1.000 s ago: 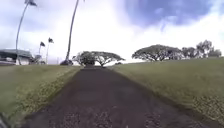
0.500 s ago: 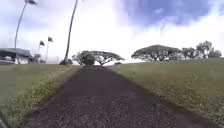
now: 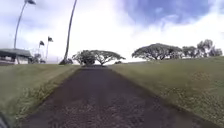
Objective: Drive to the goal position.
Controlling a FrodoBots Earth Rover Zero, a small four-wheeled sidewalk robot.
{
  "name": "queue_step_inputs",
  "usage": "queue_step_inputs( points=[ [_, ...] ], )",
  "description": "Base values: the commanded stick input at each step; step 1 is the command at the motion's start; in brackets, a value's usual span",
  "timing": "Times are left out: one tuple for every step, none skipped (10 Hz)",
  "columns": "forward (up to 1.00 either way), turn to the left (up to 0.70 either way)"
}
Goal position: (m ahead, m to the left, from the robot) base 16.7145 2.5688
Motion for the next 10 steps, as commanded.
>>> queue_step_inputs(
  points=[
    [0.5, 0.36],
    [0.5, 0.5],
    [0.5, 0.5],
    [0.5, 0.5],
    [0.5, 0.5],
    [0.5, 0.5],
    [0.5, 0.5],
    [0.5, 0.5],
    [0.5, 0.5],
    [0.5, 0.5]
  ],
)
